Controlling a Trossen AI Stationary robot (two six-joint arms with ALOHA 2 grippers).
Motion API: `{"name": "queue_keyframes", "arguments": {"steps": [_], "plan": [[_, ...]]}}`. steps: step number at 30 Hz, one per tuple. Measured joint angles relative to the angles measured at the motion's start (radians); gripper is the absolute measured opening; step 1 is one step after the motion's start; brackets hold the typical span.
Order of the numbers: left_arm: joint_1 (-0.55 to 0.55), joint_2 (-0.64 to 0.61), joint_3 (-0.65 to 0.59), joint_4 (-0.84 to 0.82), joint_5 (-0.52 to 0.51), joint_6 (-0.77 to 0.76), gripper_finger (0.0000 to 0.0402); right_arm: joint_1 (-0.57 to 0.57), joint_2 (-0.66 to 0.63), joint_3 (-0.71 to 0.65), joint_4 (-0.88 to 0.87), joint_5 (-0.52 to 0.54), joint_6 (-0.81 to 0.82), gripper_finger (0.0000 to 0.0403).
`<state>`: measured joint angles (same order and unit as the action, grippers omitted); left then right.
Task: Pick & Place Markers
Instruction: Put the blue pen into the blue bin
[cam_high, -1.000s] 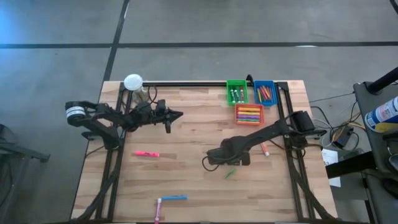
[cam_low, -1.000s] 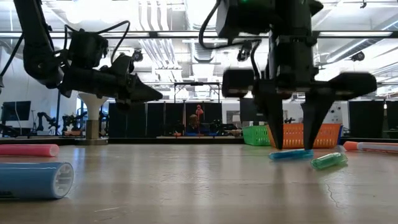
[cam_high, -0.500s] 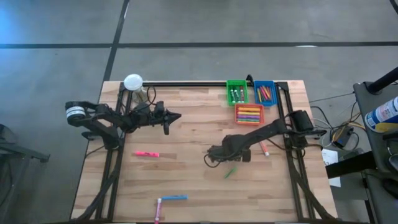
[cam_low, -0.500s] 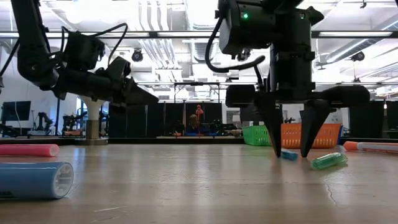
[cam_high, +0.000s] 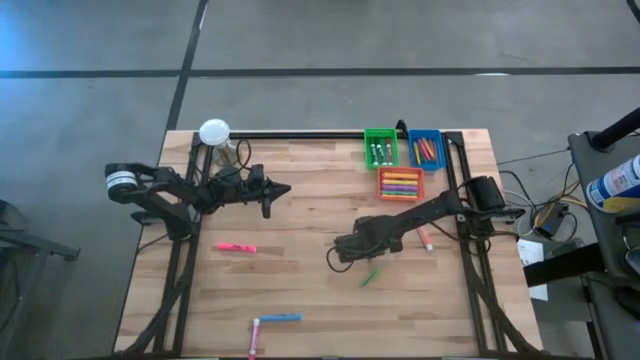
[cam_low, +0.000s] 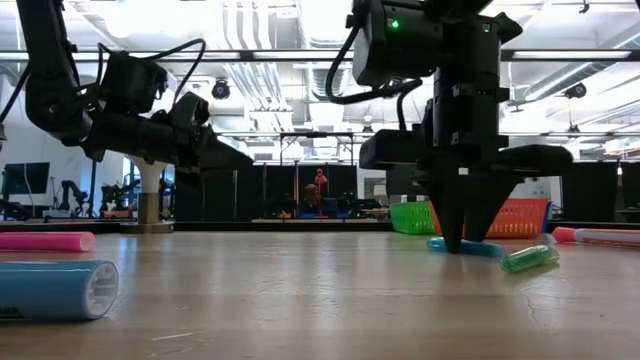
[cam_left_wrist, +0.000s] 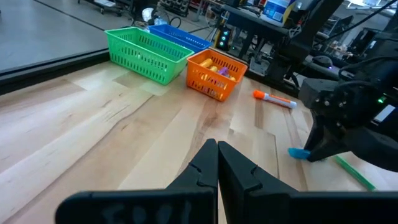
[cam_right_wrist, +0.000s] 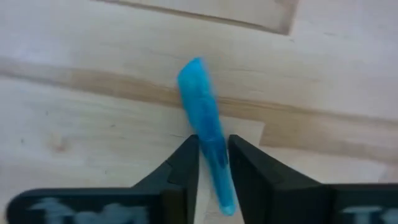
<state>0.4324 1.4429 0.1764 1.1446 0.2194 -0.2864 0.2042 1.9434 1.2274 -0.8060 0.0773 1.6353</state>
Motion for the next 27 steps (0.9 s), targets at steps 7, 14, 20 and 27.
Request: {"name": "queue_keyframes", "arguments": {"steps": [7,14,20,27], "plan": [[0.000,0.000,0.000,0.000,0.000,-0.014,0.0004,-0.011,-0.026,0.005,0.034,0.061,-0.125,0.0039],[0.000,0.000,0.001,0.000,0.000,-0.022,0.0004,-0.087,-0.179,0.005,-0.019,0.156,-0.240,0.0051],[0.000,0.000,0.001,-0.001,0.000,-0.021,0.0004,-0.273,-0.324,0.003,-0.155,0.253,-0.452,0.0053],[0.000,0.000,0.001,-0.002,0.000,-0.021,0.0004,-0.658,-0.398,-0.043,-0.228,0.305,-0.777,0.0054]]}}
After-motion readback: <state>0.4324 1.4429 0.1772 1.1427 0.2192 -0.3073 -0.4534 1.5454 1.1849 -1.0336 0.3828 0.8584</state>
